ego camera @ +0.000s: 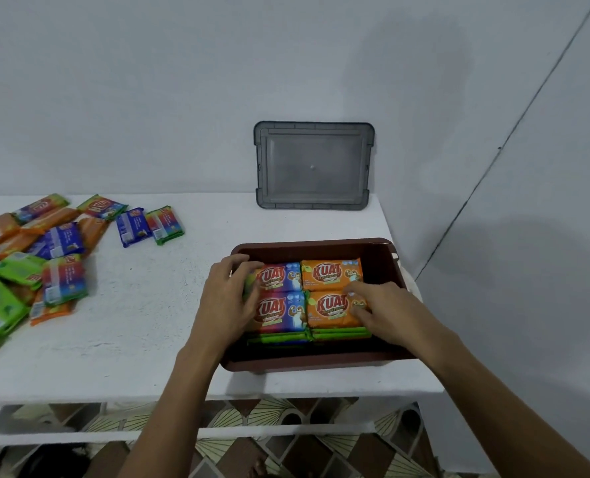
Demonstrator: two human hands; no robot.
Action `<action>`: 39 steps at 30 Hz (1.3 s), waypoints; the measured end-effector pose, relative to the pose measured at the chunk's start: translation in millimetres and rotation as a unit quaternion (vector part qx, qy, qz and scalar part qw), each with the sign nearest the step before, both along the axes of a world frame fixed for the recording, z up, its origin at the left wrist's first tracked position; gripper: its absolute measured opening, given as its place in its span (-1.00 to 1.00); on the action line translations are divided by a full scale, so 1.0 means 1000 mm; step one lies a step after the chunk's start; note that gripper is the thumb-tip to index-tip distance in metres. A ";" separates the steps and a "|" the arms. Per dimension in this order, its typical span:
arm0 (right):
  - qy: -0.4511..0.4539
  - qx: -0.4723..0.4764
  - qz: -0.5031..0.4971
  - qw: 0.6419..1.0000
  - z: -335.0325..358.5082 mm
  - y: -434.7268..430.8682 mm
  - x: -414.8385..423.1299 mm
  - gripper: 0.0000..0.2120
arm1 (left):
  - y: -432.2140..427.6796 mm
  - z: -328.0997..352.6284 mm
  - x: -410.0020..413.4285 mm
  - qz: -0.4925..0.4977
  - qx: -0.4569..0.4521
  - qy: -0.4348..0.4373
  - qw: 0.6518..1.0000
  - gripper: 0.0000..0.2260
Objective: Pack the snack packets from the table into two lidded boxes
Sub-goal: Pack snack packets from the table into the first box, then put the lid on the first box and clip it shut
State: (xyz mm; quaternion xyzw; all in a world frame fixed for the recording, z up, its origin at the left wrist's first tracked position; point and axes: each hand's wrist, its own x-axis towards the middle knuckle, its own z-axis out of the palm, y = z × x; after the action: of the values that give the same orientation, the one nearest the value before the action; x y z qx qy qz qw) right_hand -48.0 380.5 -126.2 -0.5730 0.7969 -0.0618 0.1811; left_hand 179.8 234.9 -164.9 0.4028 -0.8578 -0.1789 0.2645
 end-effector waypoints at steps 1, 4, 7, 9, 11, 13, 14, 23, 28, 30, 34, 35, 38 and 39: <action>0.021 -0.020 0.002 1.000 0.003 -0.003 -0.003 -0.62 | -0.001 0.000 -0.001 0.000 -0.004 -0.006 1.000 -0.68; 0.011 -0.117 -0.010 0.993 0.014 -0.017 -0.014 -0.62 | -0.009 0.003 -0.008 0.004 -0.011 -0.012 1.000 -0.70; -0.081 -0.206 -0.019 0.975 0.027 -0.042 -0.033 -0.60 | -0.026 0.011 -0.025 0.016 -0.016 -0.024 0.999 -0.74; -0.105 -0.230 -0.031 0.967 0.035 -0.063 -0.048 -0.55 | -0.045 0.019 -0.041 0.027 -0.013 -0.023 0.999 -0.71; -0.128 -0.227 -0.058 0.964 0.040 -0.087 -0.067 -0.49 | -0.070 0.029 -0.058 0.026 0.003 -0.001 1.000 -0.66; -0.173 -0.215 -0.094 0.956 0.041 -0.114 -0.087 -0.45 | -0.101 0.037 -0.076 0.025 0.033 0.023 0.999 -0.63; -0.198 -0.209 -0.111 0.951 0.041 -0.128 -0.097 -0.43 | -0.117 0.039 -0.086 0.033 0.051 0.026 0.998 -0.61; -0.361 -0.203 -0.260 0.873 0.001 -0.229 -0.163 -0.21 | -0.235 0.030 -0.157 0.106 0.261 -0.016 0.959 -0.39; -0.440 -0.224 -0.271 0.826 -0.017 -0.251 -0.175 -0.28 | -0.246 0.029 -0.175 0.088 0.344 0.047 0.934 -0.36; -0.452 -0.234 -0.294 0.809 -0.020 -0.251 -0.179 -0.28 | -0.245 0.029 -0.175 0.078 0.356 0.079 0.928 -0.34; -0.478 -0.263 -0.309 0.779 -0.009 -0.241 -0.170 -0.48 | -0.236 0.031 -0.160 0.050 0.378 0.159 0.911 -0.07; -0.492 -0.269 -0.314 0.767 -0.004 -0.235 -0.166 -0.56 | -0.231 0.036 -0.157 0.049 0.384 0.176 0.905 -0.10; -0.554 -0.281 -0.320 0.715 0.004 -0.208 -0.163 -0.48 | -0.206 0.053 -0.147 0.043 0.390 0.266 0.880 -0.52; -0.572 -0.277 -0.320 0.703 0.007 -0.198 -0.162 -0.41 | -0.200 0.054 -0.141 0.048 0.391 0.290 0.872 -0.54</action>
State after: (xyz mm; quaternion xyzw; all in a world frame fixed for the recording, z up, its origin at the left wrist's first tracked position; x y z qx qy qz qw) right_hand -209.7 182.5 -118.8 -0.1628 0.6227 -0.6499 0.4042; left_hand 38.6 34.7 -110.5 0.4439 -0.5824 -0.5955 0.3303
